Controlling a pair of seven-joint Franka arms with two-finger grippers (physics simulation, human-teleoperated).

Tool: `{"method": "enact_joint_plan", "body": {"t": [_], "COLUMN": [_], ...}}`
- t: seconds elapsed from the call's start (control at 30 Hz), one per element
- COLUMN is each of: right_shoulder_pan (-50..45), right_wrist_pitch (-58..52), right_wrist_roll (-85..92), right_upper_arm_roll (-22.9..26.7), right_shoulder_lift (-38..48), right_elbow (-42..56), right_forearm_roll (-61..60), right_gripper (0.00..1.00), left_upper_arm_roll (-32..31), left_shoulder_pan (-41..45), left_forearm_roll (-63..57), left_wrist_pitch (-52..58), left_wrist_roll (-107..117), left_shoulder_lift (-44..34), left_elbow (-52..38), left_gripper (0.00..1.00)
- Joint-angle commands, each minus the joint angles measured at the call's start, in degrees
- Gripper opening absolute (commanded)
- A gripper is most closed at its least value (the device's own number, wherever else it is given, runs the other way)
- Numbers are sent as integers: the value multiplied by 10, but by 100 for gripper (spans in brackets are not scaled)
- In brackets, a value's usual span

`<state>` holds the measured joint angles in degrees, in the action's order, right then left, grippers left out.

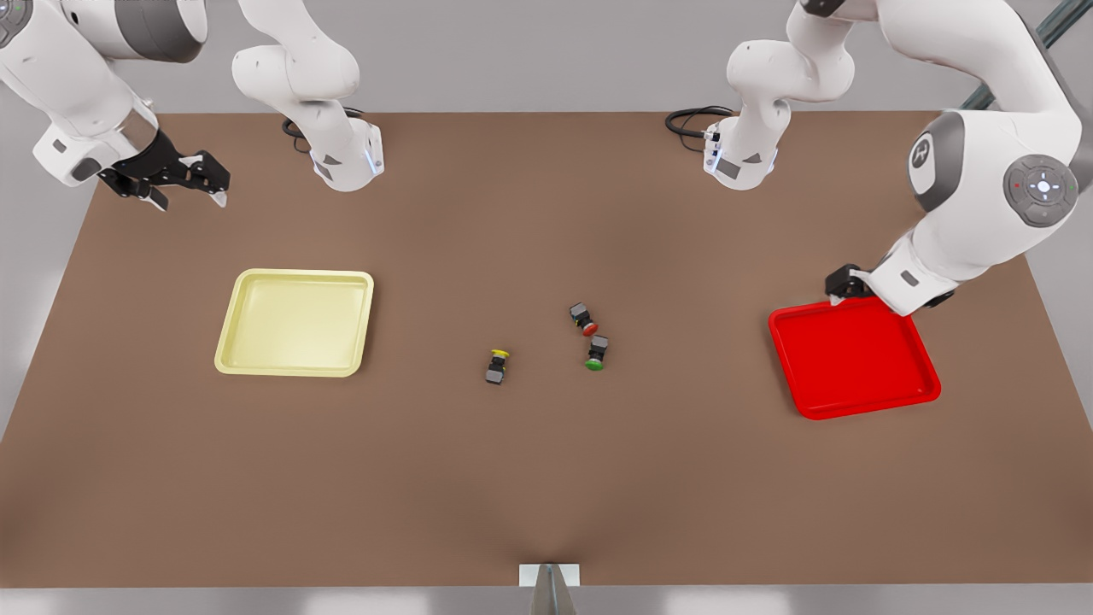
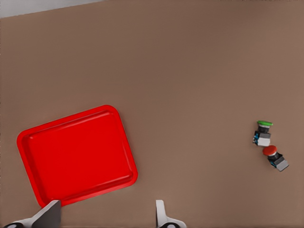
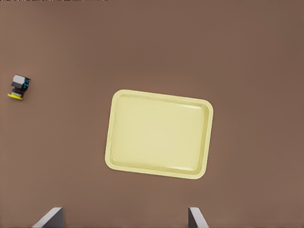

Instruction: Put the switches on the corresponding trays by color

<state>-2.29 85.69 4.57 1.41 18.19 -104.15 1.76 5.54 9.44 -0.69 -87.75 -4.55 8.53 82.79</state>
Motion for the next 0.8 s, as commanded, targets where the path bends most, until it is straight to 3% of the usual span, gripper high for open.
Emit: {"method": "enact_joint_plan", "body": {"t": [0.0, 0.17, 0.33, 0.47, 0.57, 0.7, 0.77], "right_shoulder_pan": [-1, -6, -7, -94, -112, -141, -141], "right_wrist_pitch": [0, 4, 90, 184, 270, 296, 322], "right_wrist_roll": [0, -22, -272, -402, -410, -403, -403], "right_upper_arm_roll": [0, -5, -178, -178, -178, -175, -176], "right_shoulder_lift": [0, -12, -165, -341, -455, -534, -555], "right_elbow": [0, 6, 56, 109, 168, 204, 204], "right_forearm_roll": [0, -1, -51, -6, -4, 13, 21], "right_gripper": [100, 100, 100, 100, 100, 100, 100], "left_upper_arm_roll": [0, 3, -91, -185, -207, -211, -212], "left_shoulder_pan": [3, 8, 17, 46, 117, 183, 183], "left_forearm_roll": [0, 30, 39, 14, 1, -1, -7], "left_wrist_pitch": [0, -8, -53, -152, -209, -226, -196], "left_wrist_roll": [0, 55, 234, 508, 725, 856, 849], "left_shoulder_lift": [0, 3, 24, 88, 145, 224, 223], "left_elbow": [0, 12, 41, 39, 16, -68, -65], "left_gripper": [100, 100, 100, 100, 100, 99, 99]}}
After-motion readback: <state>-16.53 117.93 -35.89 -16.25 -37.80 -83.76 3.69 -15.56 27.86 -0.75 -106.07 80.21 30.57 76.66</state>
